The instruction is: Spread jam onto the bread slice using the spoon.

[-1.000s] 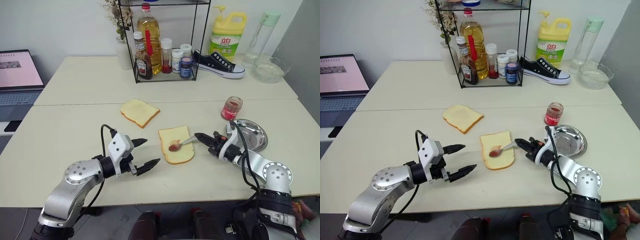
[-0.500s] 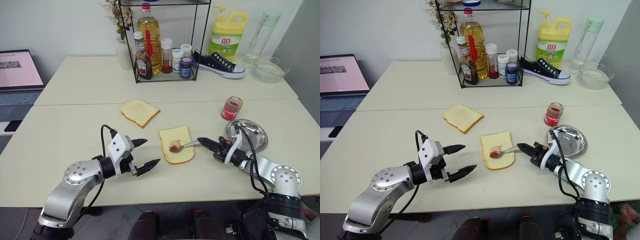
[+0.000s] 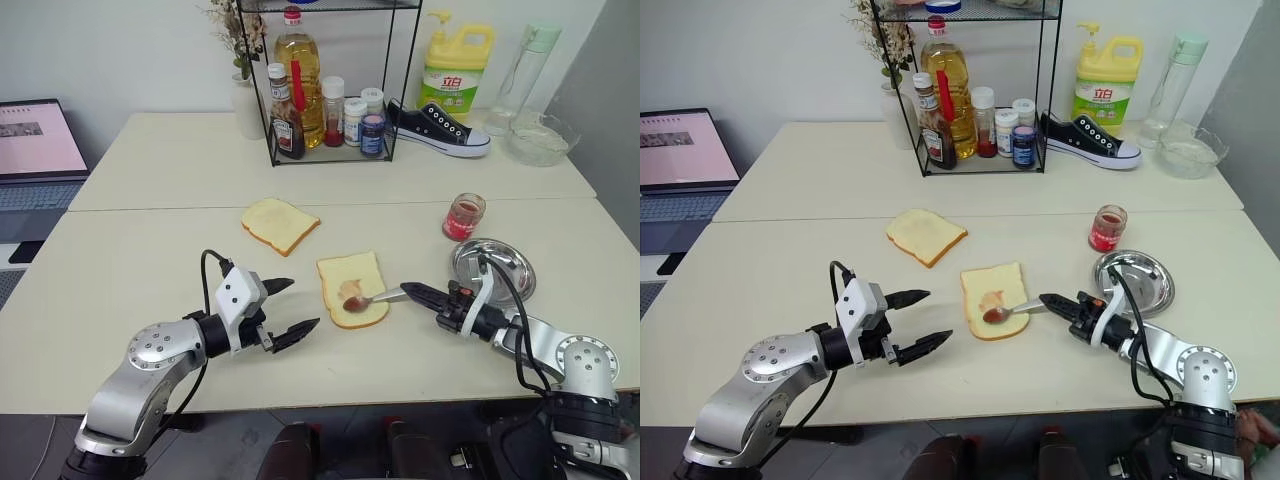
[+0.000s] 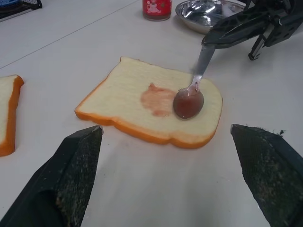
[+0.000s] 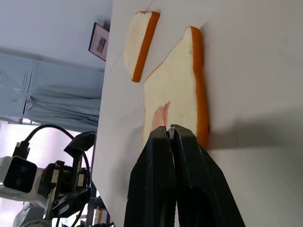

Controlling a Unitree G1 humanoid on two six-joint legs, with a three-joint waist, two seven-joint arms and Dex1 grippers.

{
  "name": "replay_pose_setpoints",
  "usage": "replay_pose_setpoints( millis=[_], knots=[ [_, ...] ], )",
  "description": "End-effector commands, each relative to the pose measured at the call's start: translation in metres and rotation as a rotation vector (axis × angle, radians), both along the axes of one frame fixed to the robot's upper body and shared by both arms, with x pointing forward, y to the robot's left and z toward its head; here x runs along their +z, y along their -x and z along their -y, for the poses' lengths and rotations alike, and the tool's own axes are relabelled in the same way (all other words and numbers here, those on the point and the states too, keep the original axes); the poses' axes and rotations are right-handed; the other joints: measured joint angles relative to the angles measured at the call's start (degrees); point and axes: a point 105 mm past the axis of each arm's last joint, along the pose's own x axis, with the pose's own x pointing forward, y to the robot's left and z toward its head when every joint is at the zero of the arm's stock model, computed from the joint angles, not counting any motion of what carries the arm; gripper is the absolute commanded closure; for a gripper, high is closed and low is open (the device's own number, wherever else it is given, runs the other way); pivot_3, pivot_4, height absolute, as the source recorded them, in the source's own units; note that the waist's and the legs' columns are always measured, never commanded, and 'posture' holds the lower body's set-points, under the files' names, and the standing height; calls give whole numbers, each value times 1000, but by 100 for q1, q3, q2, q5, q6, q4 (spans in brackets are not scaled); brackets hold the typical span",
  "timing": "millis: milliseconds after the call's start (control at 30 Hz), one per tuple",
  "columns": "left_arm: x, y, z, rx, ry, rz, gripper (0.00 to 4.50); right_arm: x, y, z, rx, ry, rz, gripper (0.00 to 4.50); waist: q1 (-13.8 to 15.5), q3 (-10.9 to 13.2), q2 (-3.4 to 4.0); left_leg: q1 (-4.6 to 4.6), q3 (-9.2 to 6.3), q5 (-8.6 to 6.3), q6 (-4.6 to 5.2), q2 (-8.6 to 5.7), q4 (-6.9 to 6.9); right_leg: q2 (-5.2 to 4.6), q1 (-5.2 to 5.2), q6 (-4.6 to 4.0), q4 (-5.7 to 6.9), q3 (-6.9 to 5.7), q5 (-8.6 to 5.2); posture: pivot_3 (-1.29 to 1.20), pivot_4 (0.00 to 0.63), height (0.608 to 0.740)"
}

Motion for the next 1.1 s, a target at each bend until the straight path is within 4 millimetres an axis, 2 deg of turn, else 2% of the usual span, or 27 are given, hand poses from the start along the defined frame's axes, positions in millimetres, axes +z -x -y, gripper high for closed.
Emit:
replay_pose_setpoints(
  millis=[33, 167, 400, 600, 800, 1100],
  knots=[
    [13, 3, 1, -9, -5, 60, 0, 3, 3, -2, 30, -16, 11, 4447, 0, 0, 0, 0, 0, 0, 0, 0, 0, 0, 0, 0, 0, 0, 0, 0, 150, 740],
    [13, 3, 1, -5, -6, 61, 0, 1, 0, -2, 21, -11, 8, 4447, 0, 0, 0, 0, 0, 0, 0, 0, 0, 0, 0, 0, 0, 0, 0, 0, 150, 740],
    [13, 2, 2, -3, -2, 64, 0, -6, -16, -8, -58, 14, 13, 4447, -3, -3, -4, 2, 0, 0, 0, 2, 0, 1, 0, 0, 0, 0, 0, 0, 150, 740],
    [13, 1, 3, -6, -4, 68, 0, 1, -33, -17, -104, -30, 40, 4447, -5, -3, -5, 5, -1, 0, 0, 5, 0, 5, 1, 0, 1, -1, 0, 0, 150, 740],
    [14, 0, 4, -15, -3, 70, 0, 7, -39, -26, -108, -67, 55, 4447, -6, -3, -4, 4, -1, 0, 0, 5, 0, 5, 0, 0, 1, 0, 0, 0, 150, 740],
    [14, -1, 6, -21, -1, 73, 0, 5, -55, -25, -200, -78, 38, 4447, -8, -4, -4, 6, -1, 0, 0, 5, 0, 5, 0, 0, 3, -1, 0, 0, 150, 740]
  ],
)
